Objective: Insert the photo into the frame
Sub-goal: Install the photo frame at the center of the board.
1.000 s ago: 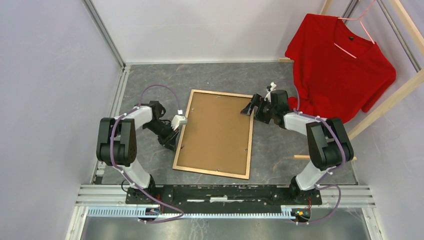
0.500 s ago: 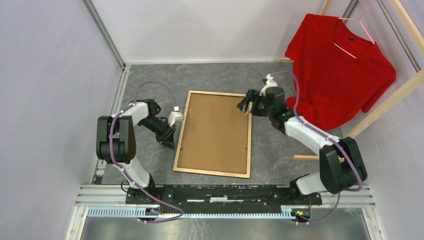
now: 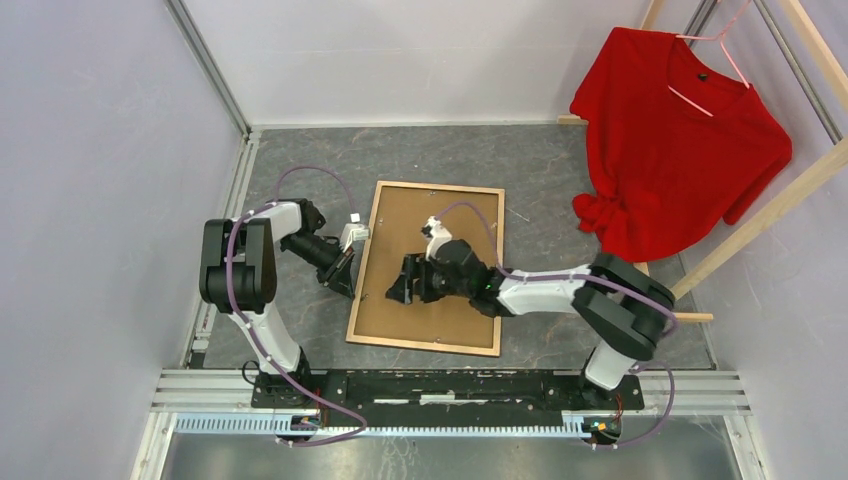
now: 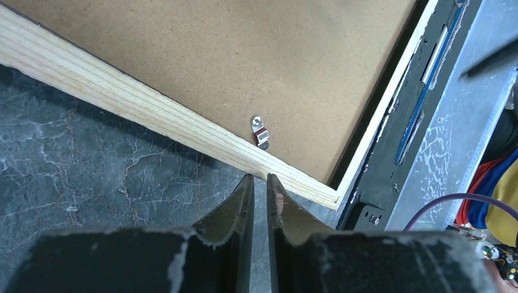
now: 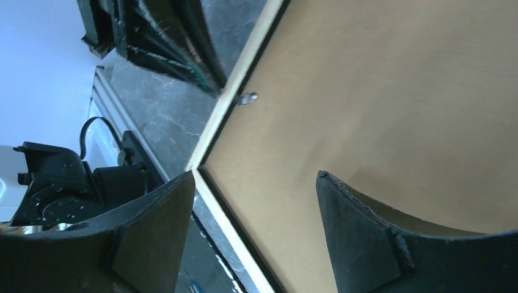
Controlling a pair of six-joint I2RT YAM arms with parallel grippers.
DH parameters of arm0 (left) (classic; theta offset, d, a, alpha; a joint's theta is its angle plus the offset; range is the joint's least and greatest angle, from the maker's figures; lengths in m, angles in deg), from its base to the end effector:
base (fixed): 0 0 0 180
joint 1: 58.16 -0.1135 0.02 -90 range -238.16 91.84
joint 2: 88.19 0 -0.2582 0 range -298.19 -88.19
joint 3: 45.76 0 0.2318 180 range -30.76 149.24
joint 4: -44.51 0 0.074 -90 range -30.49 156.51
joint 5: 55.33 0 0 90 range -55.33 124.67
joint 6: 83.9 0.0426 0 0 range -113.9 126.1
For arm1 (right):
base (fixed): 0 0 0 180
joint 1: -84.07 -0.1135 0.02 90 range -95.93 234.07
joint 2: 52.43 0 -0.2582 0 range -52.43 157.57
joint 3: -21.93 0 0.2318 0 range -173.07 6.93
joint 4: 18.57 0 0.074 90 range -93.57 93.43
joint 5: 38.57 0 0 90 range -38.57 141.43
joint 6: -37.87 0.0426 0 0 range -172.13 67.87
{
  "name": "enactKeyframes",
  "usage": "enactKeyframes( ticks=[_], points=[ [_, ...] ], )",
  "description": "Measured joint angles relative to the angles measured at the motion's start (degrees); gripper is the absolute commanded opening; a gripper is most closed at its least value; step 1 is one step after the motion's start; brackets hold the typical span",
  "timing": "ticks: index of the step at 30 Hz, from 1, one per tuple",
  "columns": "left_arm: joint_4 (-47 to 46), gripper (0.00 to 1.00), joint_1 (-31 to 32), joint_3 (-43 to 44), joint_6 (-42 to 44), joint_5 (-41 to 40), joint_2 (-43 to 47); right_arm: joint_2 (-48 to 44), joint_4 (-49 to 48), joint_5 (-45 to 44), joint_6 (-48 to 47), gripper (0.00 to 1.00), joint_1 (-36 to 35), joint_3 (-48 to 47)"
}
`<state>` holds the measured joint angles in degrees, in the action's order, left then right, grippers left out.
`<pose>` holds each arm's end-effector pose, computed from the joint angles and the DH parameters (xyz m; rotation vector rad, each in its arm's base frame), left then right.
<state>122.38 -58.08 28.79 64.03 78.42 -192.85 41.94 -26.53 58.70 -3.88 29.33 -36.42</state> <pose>0.2535 -0.0298 0.1474 1.1977 2.5256 -1.1937 0.1860 0.2724 0.1799 -0.2175 2.2890 1.1700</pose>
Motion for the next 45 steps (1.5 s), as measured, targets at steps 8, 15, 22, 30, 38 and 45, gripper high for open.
enactKeyframes(
  ticks=[8, 15, 22, 30, 38, 45],
  points=[
    [-0.66, 0.14, -0.13, 0.0, -0.07, -0.04, -0.57, 11.69, -5.84, 0.15, 3.63, 0.76, -6.82, -8.57],
    [-2.19, 0.13, -1.42, -0.07, -0.13, -0.28, -0.68, 16.96, -7.04, 0.11, 4.46, 0.75, -7.48, -13.03],
    [-3.21, 0.12, -1.4, -0.26, -0.13, -0.59, -0.68, 19.98, -7.13, 0.13, 4.59, 0.75, -7.45, -15.21],
    [-3.21, 0.12, -1.4, -0.28, -0.13, -1.64, -0.68, 21.66, -7.65, 0.17, 5.11, 0.74, -7.45, -16.92],
    [-3.39, 0.11, -1.4, -0.5, -0.13, -1.68, -0.68, 21.99, -7.87, 0.17, 5.53, 0.74, -7.45, -17.22],
    [-3.45, 0.11, -1.4, -0.72, -0.13, -1.68, -0.68, 23.15, -7.87, 0.22, 5.55, 0.73, -7.45, -18.67]
  ],
)
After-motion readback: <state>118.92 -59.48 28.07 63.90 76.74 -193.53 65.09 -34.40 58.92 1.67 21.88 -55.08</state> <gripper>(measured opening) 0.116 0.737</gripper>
